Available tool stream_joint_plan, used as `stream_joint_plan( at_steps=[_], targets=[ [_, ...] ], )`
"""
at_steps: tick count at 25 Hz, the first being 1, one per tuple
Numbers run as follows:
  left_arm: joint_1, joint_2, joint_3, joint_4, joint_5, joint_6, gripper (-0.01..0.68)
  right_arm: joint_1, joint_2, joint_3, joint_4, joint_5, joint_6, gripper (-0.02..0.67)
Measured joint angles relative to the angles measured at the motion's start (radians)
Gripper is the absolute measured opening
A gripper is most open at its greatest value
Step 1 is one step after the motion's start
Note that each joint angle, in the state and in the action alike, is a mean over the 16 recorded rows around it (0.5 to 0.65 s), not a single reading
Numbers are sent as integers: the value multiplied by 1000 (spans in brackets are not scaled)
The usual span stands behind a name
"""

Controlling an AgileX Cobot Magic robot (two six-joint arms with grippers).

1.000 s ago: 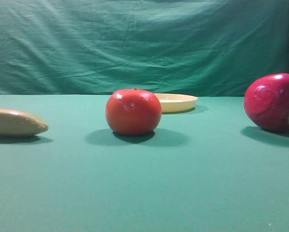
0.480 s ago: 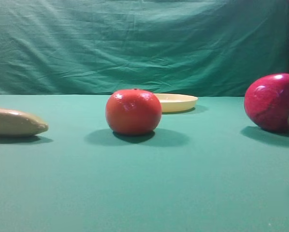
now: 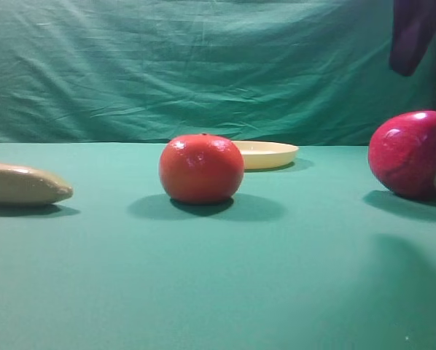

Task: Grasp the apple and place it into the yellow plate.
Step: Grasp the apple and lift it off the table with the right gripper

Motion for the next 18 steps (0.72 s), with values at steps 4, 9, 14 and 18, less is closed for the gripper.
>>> stream_joint_plan(
  at_steps=[4,9,14,18],
  targets=[
    [0,0,0,0,0,0,157,0,80,-9,4,-35,-3,639],
    [0,0,0,0,0,0,157,0,149,-16,5,-69,-6,600],
    [0,0,0,0,0,0,157,0,183,-53,4,-76,-9,558],
    [0,0,0,0,0,0,157,0,194,-122,3,-69,-20,524]
  ],
)
